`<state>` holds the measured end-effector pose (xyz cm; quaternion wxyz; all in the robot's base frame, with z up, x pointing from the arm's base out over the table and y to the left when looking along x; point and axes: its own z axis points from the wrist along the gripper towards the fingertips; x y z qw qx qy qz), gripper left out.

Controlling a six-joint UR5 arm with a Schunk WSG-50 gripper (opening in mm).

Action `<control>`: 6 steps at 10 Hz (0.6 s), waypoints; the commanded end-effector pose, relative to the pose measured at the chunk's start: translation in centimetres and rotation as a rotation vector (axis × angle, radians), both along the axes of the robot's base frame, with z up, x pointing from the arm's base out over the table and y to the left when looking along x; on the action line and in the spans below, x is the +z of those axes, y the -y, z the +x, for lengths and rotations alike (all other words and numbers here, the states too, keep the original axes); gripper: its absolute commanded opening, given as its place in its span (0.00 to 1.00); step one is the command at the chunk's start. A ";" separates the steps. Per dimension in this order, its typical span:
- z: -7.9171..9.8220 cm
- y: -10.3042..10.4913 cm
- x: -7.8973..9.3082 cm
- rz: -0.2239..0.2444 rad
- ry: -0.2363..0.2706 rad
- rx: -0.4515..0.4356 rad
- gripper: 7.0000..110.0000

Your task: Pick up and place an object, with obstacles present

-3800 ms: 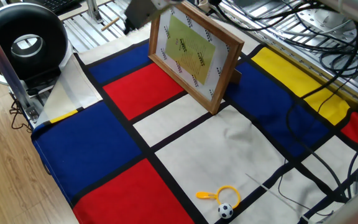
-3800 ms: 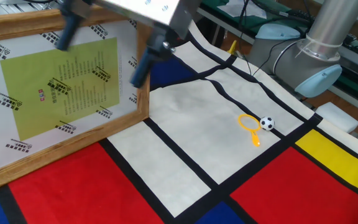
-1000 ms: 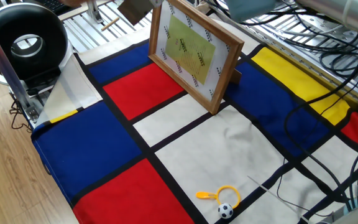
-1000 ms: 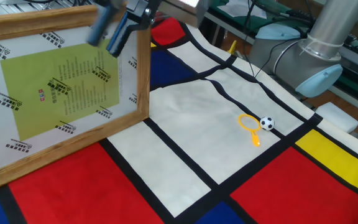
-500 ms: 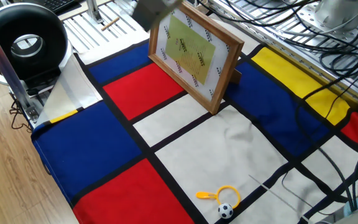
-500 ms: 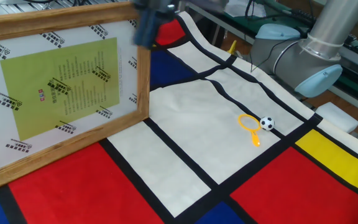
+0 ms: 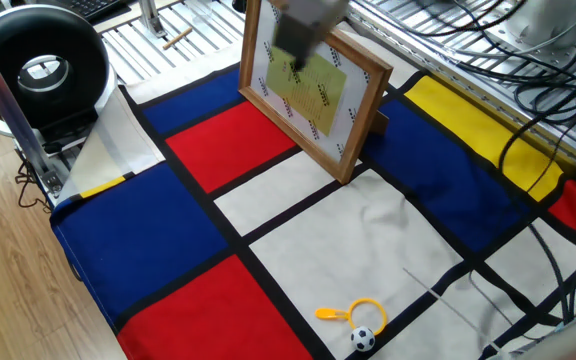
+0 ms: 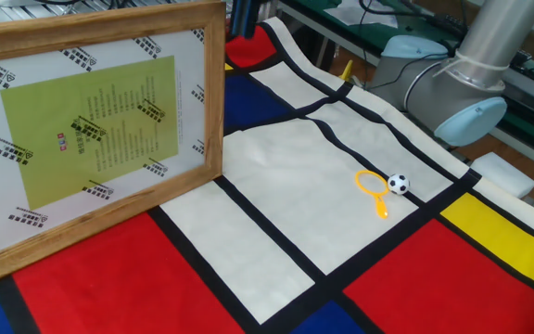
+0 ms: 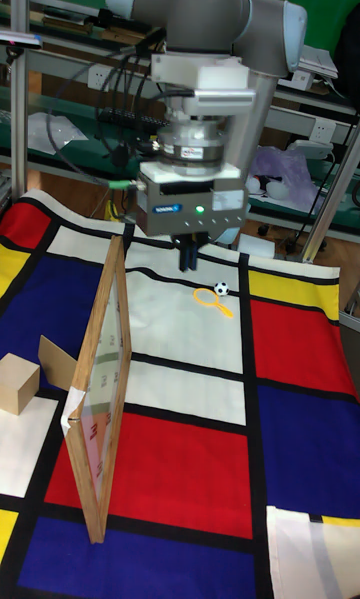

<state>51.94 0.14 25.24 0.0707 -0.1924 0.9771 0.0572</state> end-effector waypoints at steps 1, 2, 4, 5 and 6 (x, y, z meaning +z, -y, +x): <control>-2.2 -0.5 1.5 0.061 -0.029 0.005 0.00; -2.2 -1.4 1.7 0.084 -0.023 0.014 0.00; -2.4 -5.0 2.7 0.223 -0.035 -0.037 0.00; -2.4 -4.7 2.6 0.216 -0.047 -0.081 0.00; -2.6 -2.8 2.0 0.141 -0.059 -0.113 0.00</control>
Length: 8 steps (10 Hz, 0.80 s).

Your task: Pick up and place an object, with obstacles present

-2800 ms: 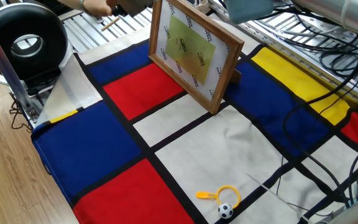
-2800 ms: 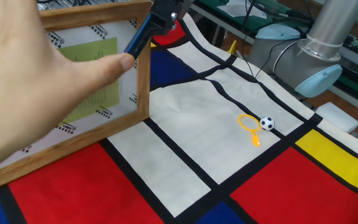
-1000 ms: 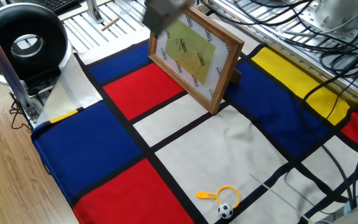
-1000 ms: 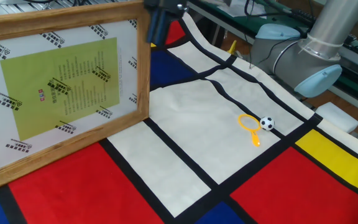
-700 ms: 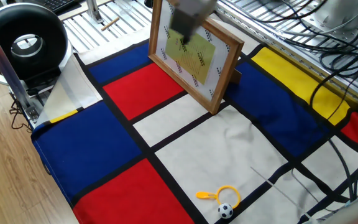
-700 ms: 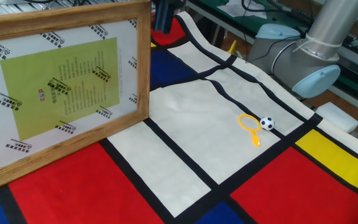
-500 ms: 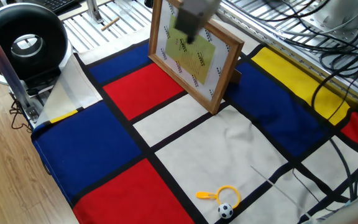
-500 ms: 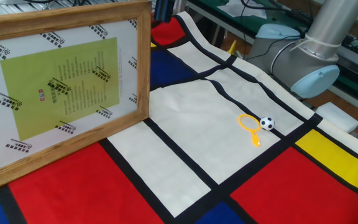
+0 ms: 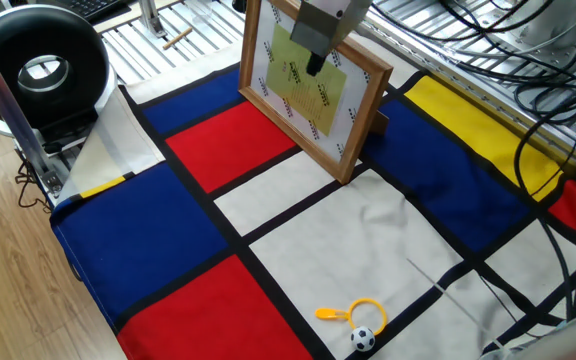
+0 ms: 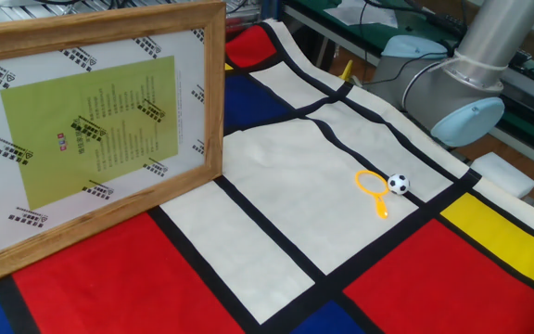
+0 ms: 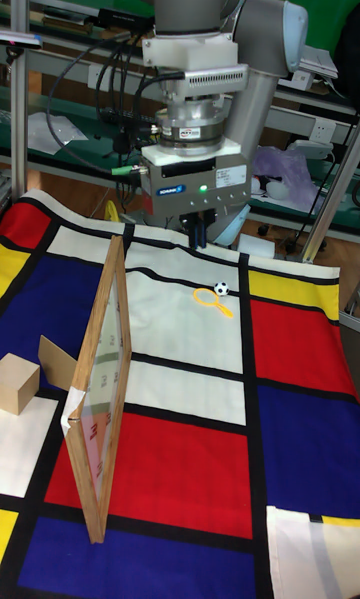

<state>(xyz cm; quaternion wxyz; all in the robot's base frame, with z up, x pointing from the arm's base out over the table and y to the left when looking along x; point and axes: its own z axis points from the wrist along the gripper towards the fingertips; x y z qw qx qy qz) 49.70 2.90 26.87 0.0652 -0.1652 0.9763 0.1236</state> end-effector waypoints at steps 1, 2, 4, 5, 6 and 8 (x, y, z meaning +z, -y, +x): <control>-1.8 1.3 0.0 -0.052 -0.065 -0.002 0.00; -3.0 -0.9 0.5 0.034 -0.108 0.017 0.00; -5.1 -1.8 1.0 0.077 -0.195 0.018 0.00; -5.3 0.2 0.4 -0.007 -0.192 0.051 0.00; -6.2 1.6 0.2 -0.063 -0.213 0.131 0.00; -5.7 7.2 2.8 -0.069 -0.268 0.245 0.00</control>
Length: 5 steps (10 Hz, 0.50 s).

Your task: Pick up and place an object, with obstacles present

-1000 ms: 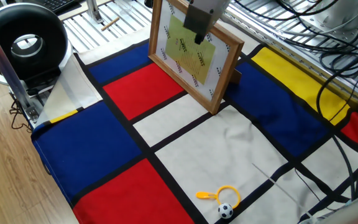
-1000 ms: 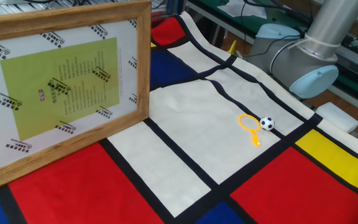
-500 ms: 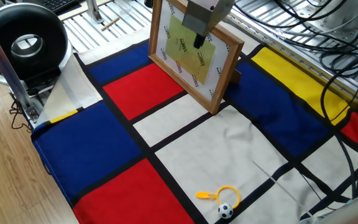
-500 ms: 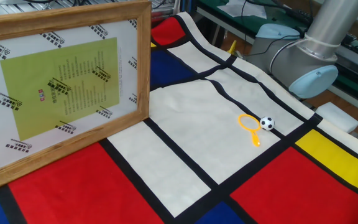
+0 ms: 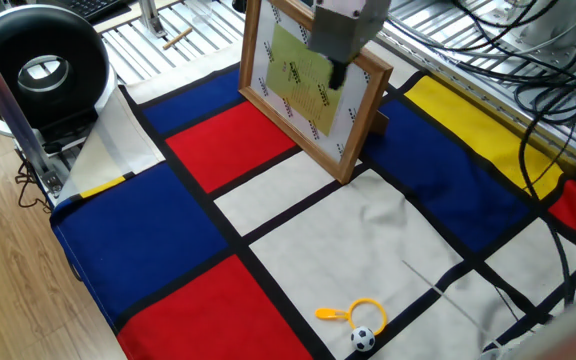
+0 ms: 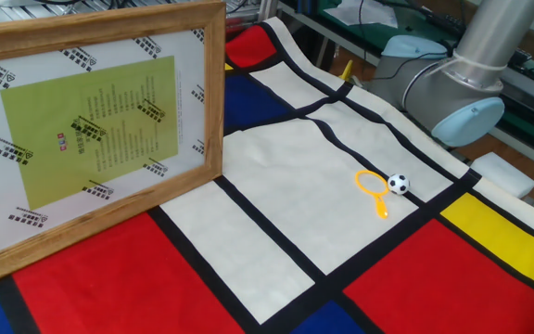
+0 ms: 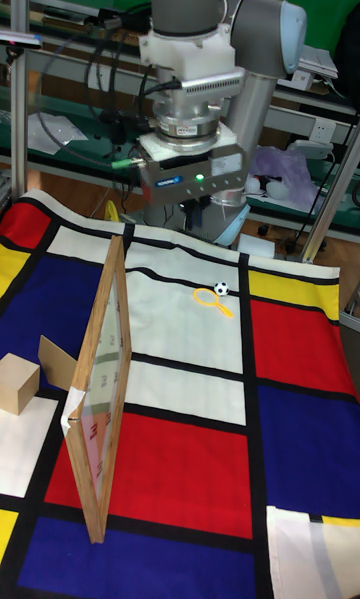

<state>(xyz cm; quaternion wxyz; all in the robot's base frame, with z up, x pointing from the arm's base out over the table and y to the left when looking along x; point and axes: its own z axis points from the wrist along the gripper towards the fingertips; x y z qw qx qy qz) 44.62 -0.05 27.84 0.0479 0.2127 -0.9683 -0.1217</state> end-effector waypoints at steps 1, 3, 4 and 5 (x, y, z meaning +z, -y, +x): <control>0.4 8.1 2.4 -0.052 -0.058 0.167 0.00; 1.5 11.5 1.2 -0.114 -0.046 0.182 0.00; 2.1 13.0 0.5 -0.149 -0.038 0.209 0.00; 3.1 14.0 -0.4 -0.163 -0.028 0.231 0.00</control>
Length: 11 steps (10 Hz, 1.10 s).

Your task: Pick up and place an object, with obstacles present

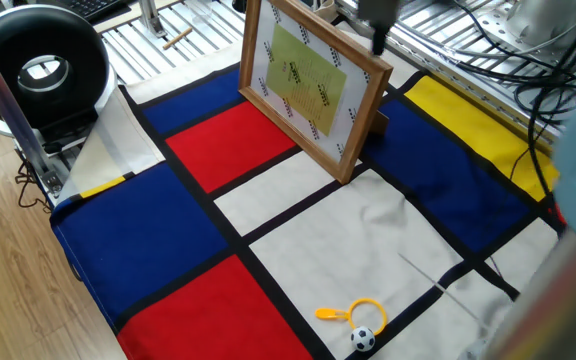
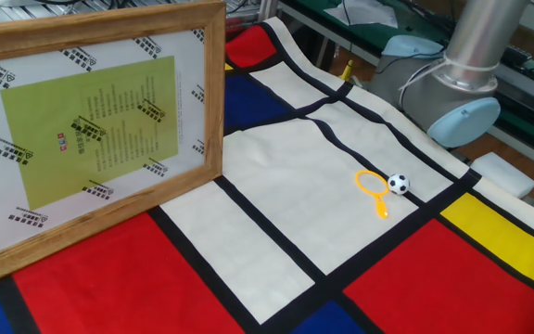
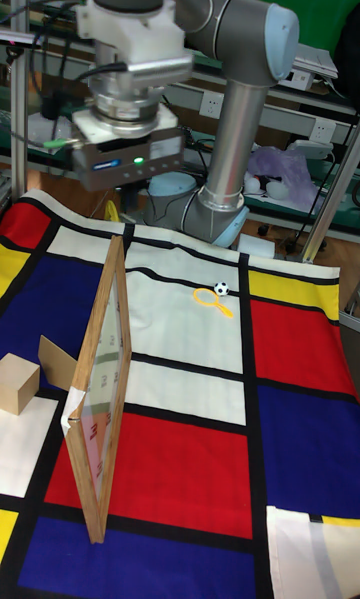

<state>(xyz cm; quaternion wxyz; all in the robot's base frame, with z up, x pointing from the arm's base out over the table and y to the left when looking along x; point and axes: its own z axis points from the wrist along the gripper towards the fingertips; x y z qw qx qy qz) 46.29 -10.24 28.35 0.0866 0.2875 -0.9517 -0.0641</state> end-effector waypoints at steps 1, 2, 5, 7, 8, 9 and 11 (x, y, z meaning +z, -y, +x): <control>2.5 4.4 -1.6 -0.061 0.018 0.075 0.00; 3.4 5.5 -2.1 -0.097 0.029 0.117 0.00; 5.6 10.1 -2.9 -0.243 0.063 0.276 0.00; 7.7 10.0 -5.7 -0.199 0.104 0.311 0.00; 9.1 11.3 -6.8 -0.233 0.126 0.381 0.00; 10.6 13.1 -7.0 -0.308 0.146 0.461 0.00; 12.0 14.2 -7.7 -0.353 0.168 0.519 0.00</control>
